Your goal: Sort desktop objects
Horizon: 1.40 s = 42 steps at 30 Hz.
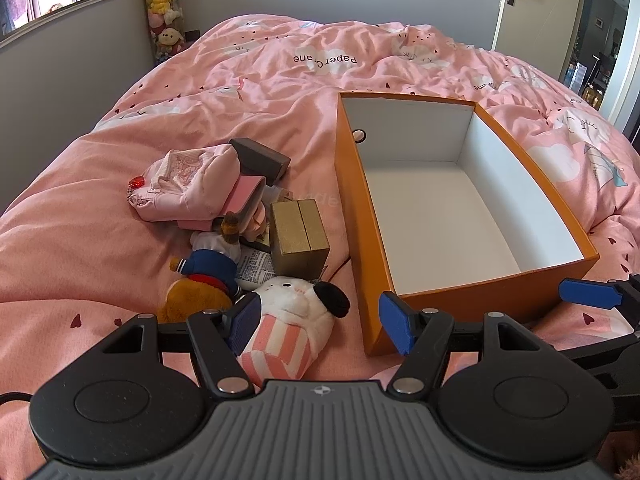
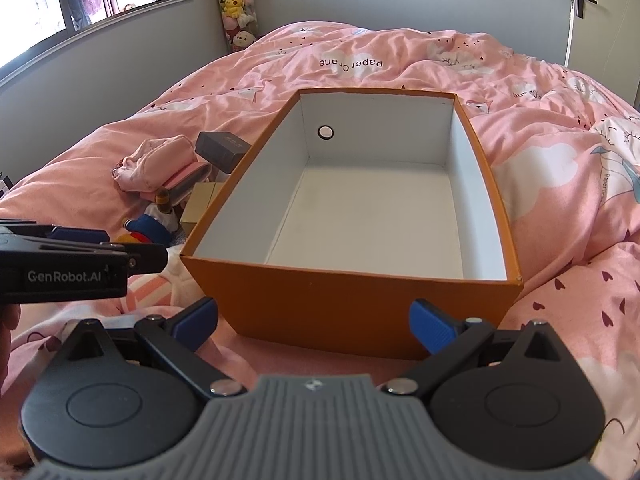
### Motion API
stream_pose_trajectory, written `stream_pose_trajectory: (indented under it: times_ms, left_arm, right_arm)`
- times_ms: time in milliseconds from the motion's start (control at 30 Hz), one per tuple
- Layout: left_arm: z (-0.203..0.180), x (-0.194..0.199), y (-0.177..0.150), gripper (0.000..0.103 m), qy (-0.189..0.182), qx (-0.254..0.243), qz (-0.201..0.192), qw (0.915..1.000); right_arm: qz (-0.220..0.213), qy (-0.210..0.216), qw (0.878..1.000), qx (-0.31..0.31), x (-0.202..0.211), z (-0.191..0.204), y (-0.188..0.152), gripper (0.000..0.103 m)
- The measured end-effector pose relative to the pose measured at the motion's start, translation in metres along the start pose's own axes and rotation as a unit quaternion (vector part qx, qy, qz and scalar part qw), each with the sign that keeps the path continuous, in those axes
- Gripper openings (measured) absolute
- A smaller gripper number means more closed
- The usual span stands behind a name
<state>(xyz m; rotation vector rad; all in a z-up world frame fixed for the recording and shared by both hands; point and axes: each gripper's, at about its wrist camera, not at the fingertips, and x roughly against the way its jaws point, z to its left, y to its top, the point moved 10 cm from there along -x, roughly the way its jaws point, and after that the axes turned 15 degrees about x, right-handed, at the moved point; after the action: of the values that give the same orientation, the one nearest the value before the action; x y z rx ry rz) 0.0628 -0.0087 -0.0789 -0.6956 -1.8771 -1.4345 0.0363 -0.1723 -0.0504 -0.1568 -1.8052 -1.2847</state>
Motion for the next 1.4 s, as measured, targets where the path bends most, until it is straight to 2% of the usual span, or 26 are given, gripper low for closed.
stream_pose_trajectory:
  times_ms: [733,933,1067,1200,1267,1400]
  left_arm:
    - [-0.002,0.001,0.0,0.077,-0.009,-0.001,-0.003,1.0]
    - [0.002,0.006,0.007,0.075,-0.017,0.005,-0.012,0.9998]
    - [0.005,0.01,0.014,0.073,-0.022,0.009,-0.019,0.9995]
    - [0.011,0.008,0.021,0.07,-0.014,0.018,-0.019,0.9995]
    - [0.017,0.006,0.025,0.068,-0.01,0.026,-0.017,0.9995]
    - [0.032,0.005,0.037,0.064,0.001,0.04,-0.021,0.999]
  right_arm:
    - [0.002,0.002,1.0,0.006,0.0,0.002,0.0,0.102]
    - [-0.016,-0.001,1.0,0.021,0.006,0.002,0.011,0.1]
    - [-0.033,-0.006,0.999,0.035,0.011,0.005,0.026,0.087]
    - [-0.061,-0.007,0.997,0.04,0.013,0.011,0.046,0.081]
    - [-0.069,-0.002,0.997,0.04,0.011,0.015,0.055,0.074]
    - [-0.077,0.014,0.995,0.062,0.001,0.031,0.073,0.068]
